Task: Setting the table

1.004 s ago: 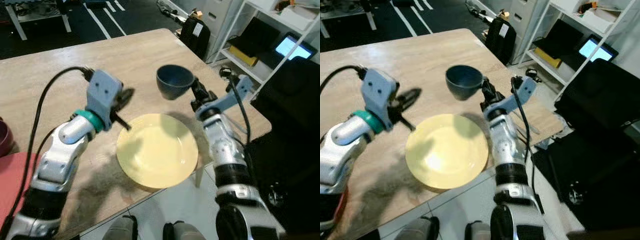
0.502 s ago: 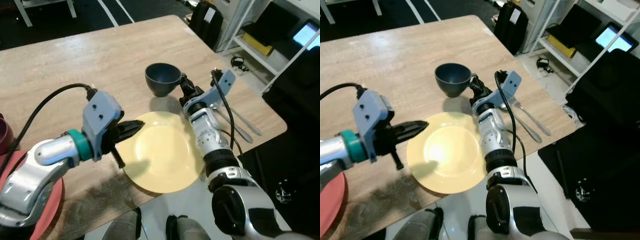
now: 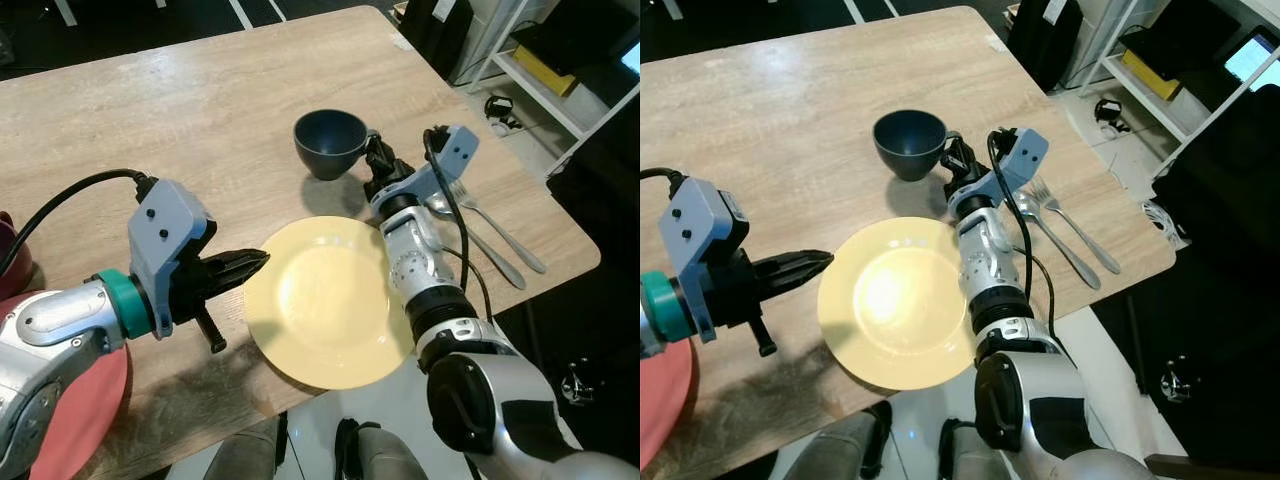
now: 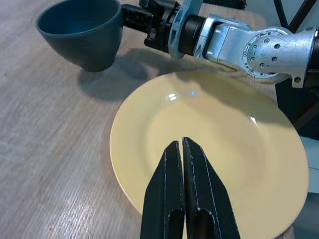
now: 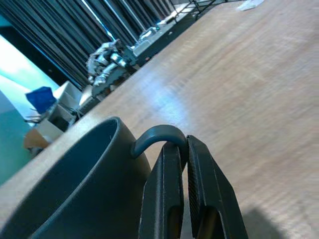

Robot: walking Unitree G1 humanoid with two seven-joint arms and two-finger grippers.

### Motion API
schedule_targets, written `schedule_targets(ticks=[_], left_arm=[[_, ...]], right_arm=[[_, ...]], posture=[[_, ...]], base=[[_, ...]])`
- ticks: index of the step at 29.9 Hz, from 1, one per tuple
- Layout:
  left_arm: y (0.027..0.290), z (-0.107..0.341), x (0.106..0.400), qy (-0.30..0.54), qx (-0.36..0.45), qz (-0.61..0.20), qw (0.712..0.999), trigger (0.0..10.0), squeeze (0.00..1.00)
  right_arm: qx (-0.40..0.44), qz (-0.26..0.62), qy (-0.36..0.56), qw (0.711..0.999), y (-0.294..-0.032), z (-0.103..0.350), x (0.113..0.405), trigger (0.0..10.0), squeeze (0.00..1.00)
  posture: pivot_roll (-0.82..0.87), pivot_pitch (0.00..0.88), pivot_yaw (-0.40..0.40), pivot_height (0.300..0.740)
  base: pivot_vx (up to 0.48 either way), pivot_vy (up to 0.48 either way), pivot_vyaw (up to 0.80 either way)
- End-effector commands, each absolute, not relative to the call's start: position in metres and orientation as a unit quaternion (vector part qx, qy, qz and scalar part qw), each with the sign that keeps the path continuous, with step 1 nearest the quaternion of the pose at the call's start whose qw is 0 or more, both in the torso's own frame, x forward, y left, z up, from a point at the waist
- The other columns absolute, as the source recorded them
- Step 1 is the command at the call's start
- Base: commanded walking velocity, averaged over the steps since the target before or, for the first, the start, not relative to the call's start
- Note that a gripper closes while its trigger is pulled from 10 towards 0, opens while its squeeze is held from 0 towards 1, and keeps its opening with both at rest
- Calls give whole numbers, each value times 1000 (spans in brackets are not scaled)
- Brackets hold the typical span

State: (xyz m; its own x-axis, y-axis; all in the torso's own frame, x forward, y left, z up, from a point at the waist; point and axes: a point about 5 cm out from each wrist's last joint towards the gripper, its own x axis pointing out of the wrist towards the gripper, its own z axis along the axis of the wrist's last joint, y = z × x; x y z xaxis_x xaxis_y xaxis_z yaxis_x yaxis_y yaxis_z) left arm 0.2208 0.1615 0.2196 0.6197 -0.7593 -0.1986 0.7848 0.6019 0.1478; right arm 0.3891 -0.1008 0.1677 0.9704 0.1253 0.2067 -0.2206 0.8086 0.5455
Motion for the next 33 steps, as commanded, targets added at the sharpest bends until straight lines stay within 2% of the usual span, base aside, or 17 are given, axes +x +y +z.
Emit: schedule_targets(ticks=[1,13,14,18,21,26,28,29,30,31,33], left_arm=[[162,221,217,62,113,-436,891,10000,0],[159,221,219,68,100,-439,890,10000,0],[158,221,220,67,99,-439,890,10000,0],[155,220,222,65,97,-442,890,10000,0],[150,219,226,59,90,-445,889,10000,0],[149,219,230,52,90,-435,894,10000,0],[150,218,246,24,80,-376,923,10000,0],[150,218,246,24,80,-376,923,10000,0],[150,218,259,6,66,-331,941,10000,0],[150,218,259,6,66,-331,941,10000,0],[151,215,272,-4,50,-277,960,10000,0]], right_arm=[[286,92,-82,950,-100,167,389,10000,1000],[259,85,-94,957,-109,166,389,10000,1000],[254,82,-95,959,-112,166,389,10000,0],[239,71,-99,963,-123,164,389,10000,0],[215,53,-111,969,-145,161,385,10000,0],[202,44,-130,970,-159,164,382,10000,0],[157,33,-193,968,-184,181,364,10000,0],[157,33,-193,968,-184,181,364,10000,0],[119,28,-236,964,-196,196,345,10000,0],[119,28,-236,964,-196,196,345,10000,0],[82,23,-269,959,-203,211,320,10000,0]], posture=[[347,156,37,740],[317,137,35,740],[304,130,32,740],[286,124,29,740],[260,112,24,740],[240,100,19,740],[189,74,15,740],[189,74,15,740],[149,54,19,740],[149,54,19,740],[98,31,30,740]], base=[[0,0,0],[0,0,0],[0,0,0],[0,0,0],[0,0,0],[0,0,0],[0,0,0],[0,0,0],[0,0,0],[0,0,0],[0,0,0]])
